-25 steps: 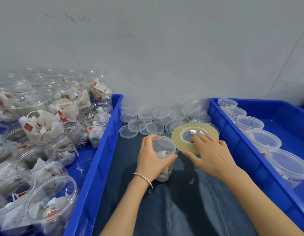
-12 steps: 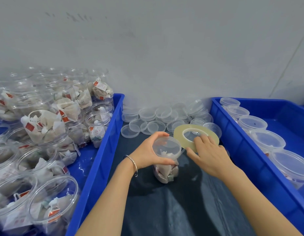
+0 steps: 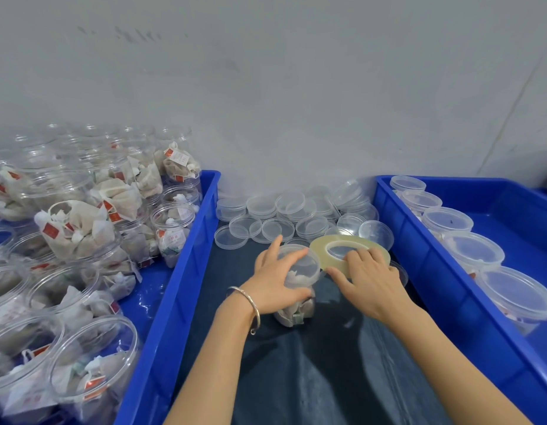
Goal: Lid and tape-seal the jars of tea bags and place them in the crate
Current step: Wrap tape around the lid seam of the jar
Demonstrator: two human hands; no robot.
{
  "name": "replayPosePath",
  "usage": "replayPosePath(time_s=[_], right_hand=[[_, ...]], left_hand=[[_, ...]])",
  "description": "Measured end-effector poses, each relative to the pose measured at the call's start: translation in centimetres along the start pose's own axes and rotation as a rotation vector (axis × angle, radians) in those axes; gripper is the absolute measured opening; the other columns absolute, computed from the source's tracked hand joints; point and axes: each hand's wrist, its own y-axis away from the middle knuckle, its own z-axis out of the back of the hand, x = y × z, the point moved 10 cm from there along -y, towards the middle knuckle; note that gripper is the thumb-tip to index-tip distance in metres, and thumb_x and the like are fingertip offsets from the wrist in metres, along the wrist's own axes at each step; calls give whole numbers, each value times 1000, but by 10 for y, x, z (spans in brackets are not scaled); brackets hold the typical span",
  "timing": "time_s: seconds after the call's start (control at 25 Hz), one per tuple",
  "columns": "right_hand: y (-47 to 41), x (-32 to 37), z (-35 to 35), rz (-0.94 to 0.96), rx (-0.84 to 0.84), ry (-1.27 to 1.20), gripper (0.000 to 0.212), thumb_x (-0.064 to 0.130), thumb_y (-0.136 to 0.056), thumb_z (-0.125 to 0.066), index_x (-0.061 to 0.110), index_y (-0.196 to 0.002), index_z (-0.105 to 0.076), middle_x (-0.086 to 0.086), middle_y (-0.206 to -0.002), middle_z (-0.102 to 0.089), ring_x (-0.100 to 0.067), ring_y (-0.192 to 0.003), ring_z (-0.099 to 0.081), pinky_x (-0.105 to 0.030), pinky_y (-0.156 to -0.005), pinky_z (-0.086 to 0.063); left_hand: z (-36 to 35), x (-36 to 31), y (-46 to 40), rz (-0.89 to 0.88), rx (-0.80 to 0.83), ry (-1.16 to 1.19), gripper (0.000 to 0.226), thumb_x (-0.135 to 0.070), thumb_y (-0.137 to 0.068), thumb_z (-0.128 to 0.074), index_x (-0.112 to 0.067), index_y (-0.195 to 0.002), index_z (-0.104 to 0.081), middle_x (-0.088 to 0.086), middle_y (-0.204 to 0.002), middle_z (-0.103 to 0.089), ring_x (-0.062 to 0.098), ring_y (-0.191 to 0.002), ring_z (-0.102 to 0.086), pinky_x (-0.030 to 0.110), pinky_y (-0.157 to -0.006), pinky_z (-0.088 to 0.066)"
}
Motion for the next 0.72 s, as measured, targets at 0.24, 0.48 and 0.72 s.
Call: replayPosePath(time_s=[0.24,0.48,0.72], right_hand=[[3,1,0,19,-34,-19,37,52,-97,-28,17,-92,-40,3,-110,-43,-18,-110,-35,-41,-88,-38],[-2,0,-3,20,-19,-8,38,54,-97,-25,19,-97,-40,3,-114,-43,-18,-115,-33,-42,-89,-38],[-2,3,-2,-7,-47,5,44,55,-97,-26,16,-105,-45,0,-122,-44,-20,-119,-34,-44,-92,-38]], left_hand=[[3,-16,4,138,-411,-204,57,-71,-78,-53,-38,-123,-46,-1,-149,-20,26,-131,-24,44,-101,-34],[6,-8,-1,72,-455,-192,49,-61,-83,-55,-36,-124,-46,-2,-145,-25,26,-128,-26,39,-99,-38],[9,-6,-3,77,-424,-189,44,-59,-83,-57,-36,-119,-46,-4,-139,-29,25,-127,-30,43,-99,-37]])
